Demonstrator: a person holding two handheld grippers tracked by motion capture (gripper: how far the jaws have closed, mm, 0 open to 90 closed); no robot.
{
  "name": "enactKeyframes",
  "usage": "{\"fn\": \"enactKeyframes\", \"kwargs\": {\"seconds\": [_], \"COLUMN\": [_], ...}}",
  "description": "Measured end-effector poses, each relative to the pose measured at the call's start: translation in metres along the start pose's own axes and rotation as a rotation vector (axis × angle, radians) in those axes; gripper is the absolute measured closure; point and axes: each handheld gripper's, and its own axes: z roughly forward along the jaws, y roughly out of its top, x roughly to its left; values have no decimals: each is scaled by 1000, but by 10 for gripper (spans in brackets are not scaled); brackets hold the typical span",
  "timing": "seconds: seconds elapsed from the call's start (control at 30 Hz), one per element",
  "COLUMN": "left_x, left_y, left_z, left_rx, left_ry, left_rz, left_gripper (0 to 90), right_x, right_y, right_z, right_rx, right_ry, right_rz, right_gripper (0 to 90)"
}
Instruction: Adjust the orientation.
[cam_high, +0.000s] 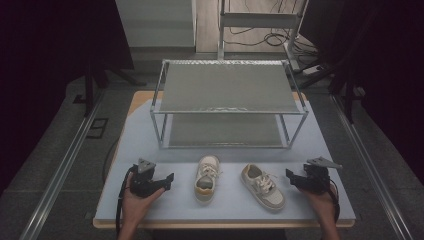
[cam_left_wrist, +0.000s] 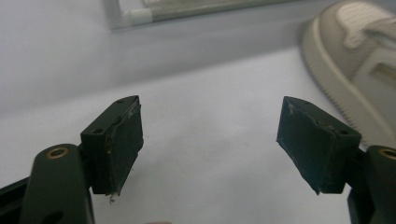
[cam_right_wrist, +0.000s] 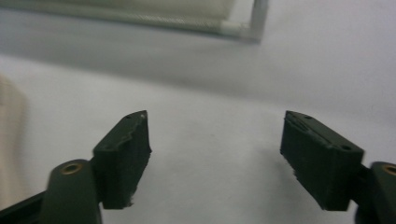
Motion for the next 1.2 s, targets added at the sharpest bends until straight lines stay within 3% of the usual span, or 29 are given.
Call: {"fn": "enactKeyframes", "kwargs": {"seconds": [0.1, 0.13, 0.23, 0.27, 0.3, 0.33, 0.37, 0.4, 0.47, 0.53, 0.57, 0.6, 0.63, 0.67, 0.73, 0.93, 0.97, 1.0, 1.03, 1.13, 1.2], "left_x": [-2, -3, -6, -9, -9, -13, -13, -15, -15, -15, -15, -14, -14, -14, -13, -12, -12, -12, -11, -11, -11], "left_y": [0, -1, -1, -1, -1, -1, -1, -2, -2, -3, -3, -3, -3, -3, -4, -4, -4, -4, -4, -4, -4], "left_z": [-4, -5, -5, -5, -5, -5, -5, -4, -4, -3, -3, -3, -3, -3, -3, -8, -8, -10, -10, -12, -13], "left_rx": [4, 7, 8, 10, 10, 8, 8, 10, 16, 21, 26, 33, 33, 39, 45, 23, 23, 18, 14, 3, -14], "left_ry": [-27, -26, -26, -36, -36, -43, -43, -51, -50, -47, -48, -46, -46, -48, -52, -53, -53, -53, -52, -56, -64], "left_rz": [8, 12, 18, 24, 24, 33, 33, 38, 42, 44, 46, 44, 44, 44, 46, 32, 32, 27, 27, 24, 27], "left_gripper": [224, 233, 249, 249, 249, 249, 250, 250, 250, 250, 250, 250, 252, 253, 253, 261, 261, 261, 261, 261, 262], "right_x": [5, 9, 14, 21, 21, 29, 29, 38, 41, 56, 56, 67, 67, 80, 85, 130, 130, 140, 140, 160, 164], "right_y": [2, 4, 6, 7, 7, 9, 9, 11, 12, 14, 14, 15, 15, 15, 15, 15, 15, 15, 15, 15, 15], "right_z": [-14, -25, -35, -45, -45, -52, -52, -56, -57, -58, -58, -56, -56, -52, -51, -34, -34, -28, -28, -17, -15], "right_rx": [-54, -89, -111, -135, -135, -137, -137, -138, -138, -124, -124, -117, -117, -106, -100, -51, -51, -34, -34, 0, 6], "right_ry": [48, 94, 136, 173, 173, 219, 219, 263, 280, 357, 357, 387, 387, 417, 428, 506, 506, 515, 515, 513, 513], "right_rz": [0, -27, -31, -50, -50, -86, -86, -114, -124, -171, -171, -201, -201, -226, -239, -327, -327, -345, -345, -364, -375], "right_gripper": [315, 388, 433, 515, 515, 595, 595, 674, 721, 842, 842, 884, 884, 892, 893, 893, 893, 893, 893, 893, 894]}}
